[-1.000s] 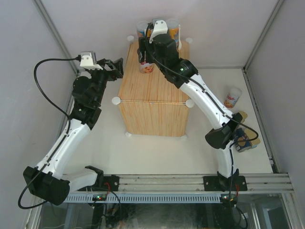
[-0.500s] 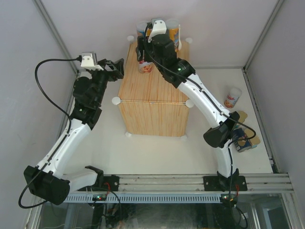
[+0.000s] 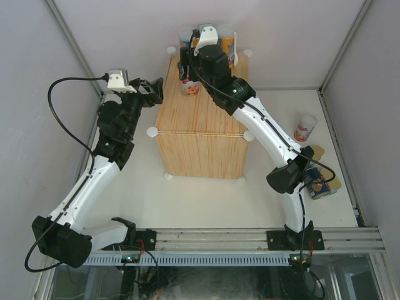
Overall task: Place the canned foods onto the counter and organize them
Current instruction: Place the canned food on the counter.
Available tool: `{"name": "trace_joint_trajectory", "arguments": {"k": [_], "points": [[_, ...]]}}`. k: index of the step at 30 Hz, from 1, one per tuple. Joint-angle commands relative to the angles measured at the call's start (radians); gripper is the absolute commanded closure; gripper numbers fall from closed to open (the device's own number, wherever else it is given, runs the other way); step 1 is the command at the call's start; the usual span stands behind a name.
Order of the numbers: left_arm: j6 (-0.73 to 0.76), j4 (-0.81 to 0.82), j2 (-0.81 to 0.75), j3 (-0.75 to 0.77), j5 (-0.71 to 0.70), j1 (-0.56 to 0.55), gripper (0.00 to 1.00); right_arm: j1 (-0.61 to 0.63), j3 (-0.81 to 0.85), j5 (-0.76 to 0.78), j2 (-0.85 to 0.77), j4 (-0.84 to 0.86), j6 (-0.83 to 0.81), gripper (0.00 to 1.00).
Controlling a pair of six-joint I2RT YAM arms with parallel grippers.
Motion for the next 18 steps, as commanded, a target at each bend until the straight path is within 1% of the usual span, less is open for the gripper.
{"name": "trace_joint_trajectory", "arguments": {"k": [1, 6, 11, 13, 18], "points": [[-0.009, 0.043, -0.015, -0.026, 0.015, 0.006, 0.15, 0.013, 0.022, 0.004, -0.013, 0.078, 0.031, 0.56], [-0.012, 0.043, -0.019, -0.029, 0.019, 0.005, 0.15, 0.019, 0.022, 0.016, -0.018, 0.076, 0.022, 0.44], [-0.015, 0.042, -0.025, -0.033, 0.023, 0.006, 0.15, 0.025, 0.022, 0.023, -0.022, 0.071, 0.021, 0.37], [-0.013, 0.04, -0.027, -0.034, 0.021, 0.005, 0.15, 0.027, 0.022, 0.022, -0.021, 0.073, 0.021, 0.36], [-0.003, 0.029, -0.031, -0.03, 0.026, 0.005, 0.15, 0.029, 0.023, 0.026, -0.015, 0.067, 0.024, 0.3]]}}
